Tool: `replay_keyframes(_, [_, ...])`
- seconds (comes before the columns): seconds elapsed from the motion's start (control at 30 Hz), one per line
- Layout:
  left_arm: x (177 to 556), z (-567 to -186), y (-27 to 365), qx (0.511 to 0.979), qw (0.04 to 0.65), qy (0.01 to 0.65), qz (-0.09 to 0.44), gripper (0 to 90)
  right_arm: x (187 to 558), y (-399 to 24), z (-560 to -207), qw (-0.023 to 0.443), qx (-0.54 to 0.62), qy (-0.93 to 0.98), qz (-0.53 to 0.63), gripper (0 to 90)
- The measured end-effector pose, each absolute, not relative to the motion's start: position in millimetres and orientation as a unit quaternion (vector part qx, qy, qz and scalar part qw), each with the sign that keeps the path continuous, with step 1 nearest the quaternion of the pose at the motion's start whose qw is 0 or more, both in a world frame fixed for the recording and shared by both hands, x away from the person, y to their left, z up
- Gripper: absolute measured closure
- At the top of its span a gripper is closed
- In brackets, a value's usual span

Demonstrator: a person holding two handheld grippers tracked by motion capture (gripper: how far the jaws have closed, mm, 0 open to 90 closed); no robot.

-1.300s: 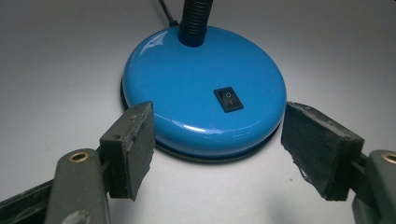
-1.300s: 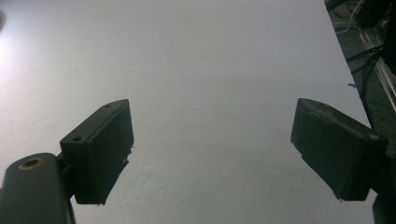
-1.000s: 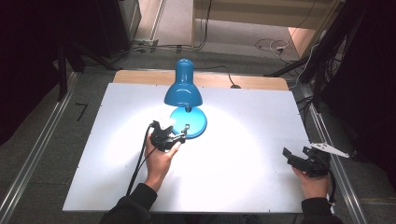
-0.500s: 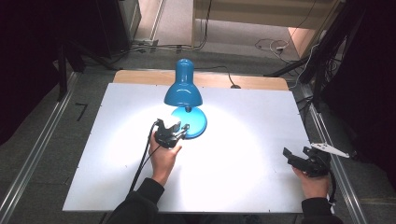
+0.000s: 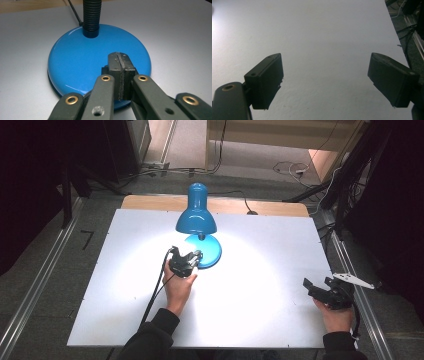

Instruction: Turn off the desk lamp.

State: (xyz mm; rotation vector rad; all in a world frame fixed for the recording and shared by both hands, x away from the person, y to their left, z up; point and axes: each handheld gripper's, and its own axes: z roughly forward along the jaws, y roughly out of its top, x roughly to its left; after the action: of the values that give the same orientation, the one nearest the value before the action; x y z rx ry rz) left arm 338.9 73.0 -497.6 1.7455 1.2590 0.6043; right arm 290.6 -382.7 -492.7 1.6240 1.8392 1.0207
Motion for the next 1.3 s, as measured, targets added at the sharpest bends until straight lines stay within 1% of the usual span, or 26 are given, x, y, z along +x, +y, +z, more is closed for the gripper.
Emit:
replay_keyframes(0.4, [345.7,-503.1,73.2,0.702,0.431,0.513,0.239,90.0,290.8,-382.3,-492.7,0.238,0.594,0.672,0.373,11.7])
replay_keyframes(0.73, [346.9,-502.4,68.4,0.711,0.416,0.508,0.252,90.0,290.8,-382.2,-492.7,0.238,0.593,0.673,0.374,11.7])
replay_keyframes(0.9, [348.4,-502.8,70.1,0.707,0.422,0.512,0.245,90.0,290.6,-381.6,-492.2,0.239,0.591,0.674,0.374,11.8])
replay_keyframes(1.13, [350.6,-503.7,68.4,0.708,0.416,0.512,0.254,90.0,290.7,-380.0,-492.1,0.239,0.591,0.674,0.374,11.7])
replay_keyframes(1.3, [356.6,-504.5,64.2,0.711,0.41,0.503,0.27,90.0,291.0,-377.6,-491.4,0.24,0.587,0.677,0.374,11.8])
